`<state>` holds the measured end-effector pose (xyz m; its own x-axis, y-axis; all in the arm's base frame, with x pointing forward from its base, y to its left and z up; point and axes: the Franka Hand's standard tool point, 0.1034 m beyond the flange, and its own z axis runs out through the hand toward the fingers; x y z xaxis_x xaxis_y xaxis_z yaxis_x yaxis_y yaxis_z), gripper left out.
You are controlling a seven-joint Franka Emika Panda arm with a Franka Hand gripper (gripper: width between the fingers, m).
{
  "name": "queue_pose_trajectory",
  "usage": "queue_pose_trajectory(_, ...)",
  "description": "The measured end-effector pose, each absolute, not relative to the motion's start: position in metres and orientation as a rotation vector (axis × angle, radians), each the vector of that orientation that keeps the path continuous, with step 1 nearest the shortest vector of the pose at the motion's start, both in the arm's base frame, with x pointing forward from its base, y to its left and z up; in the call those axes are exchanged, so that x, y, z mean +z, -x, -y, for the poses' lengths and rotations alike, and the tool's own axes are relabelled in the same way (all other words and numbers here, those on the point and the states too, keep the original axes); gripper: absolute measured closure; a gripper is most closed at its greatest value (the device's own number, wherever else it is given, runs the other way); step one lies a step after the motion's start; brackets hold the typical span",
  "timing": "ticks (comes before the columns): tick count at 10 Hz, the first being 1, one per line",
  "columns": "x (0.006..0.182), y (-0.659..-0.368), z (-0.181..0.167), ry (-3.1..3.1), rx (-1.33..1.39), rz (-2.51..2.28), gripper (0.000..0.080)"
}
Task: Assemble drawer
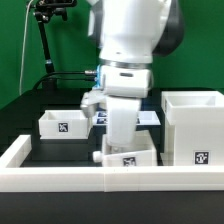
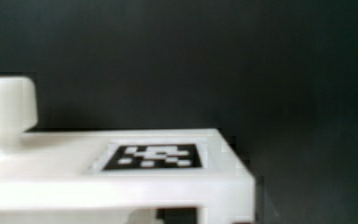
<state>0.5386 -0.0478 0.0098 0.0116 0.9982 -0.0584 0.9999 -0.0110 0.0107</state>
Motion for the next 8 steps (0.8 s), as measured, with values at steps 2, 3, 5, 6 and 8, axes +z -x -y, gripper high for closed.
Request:
queue_pose_trajectory(2, 0.010, -0.539, 0.047, -2.216, -0.043, -2.164, 0.0755)
queue_pose_trajectory(3, 0.010, -0.539, 0.046, -2.215, -0.043, -2.165, 0.0755)
queue_pose_trajectory(5, 0.010, -0.539, 0.037, -2.230, -0.066, -2.174, 0.0755)
queue_pose_trajectory(6, 0.010, -0.540, 0.031, -2.231, -0.066, -2.181, 0.0755)
queue_pose_trajectory(8, 0.010, -0.540, 0.033, -2.232, -0.064, -2.178, 0.0755)
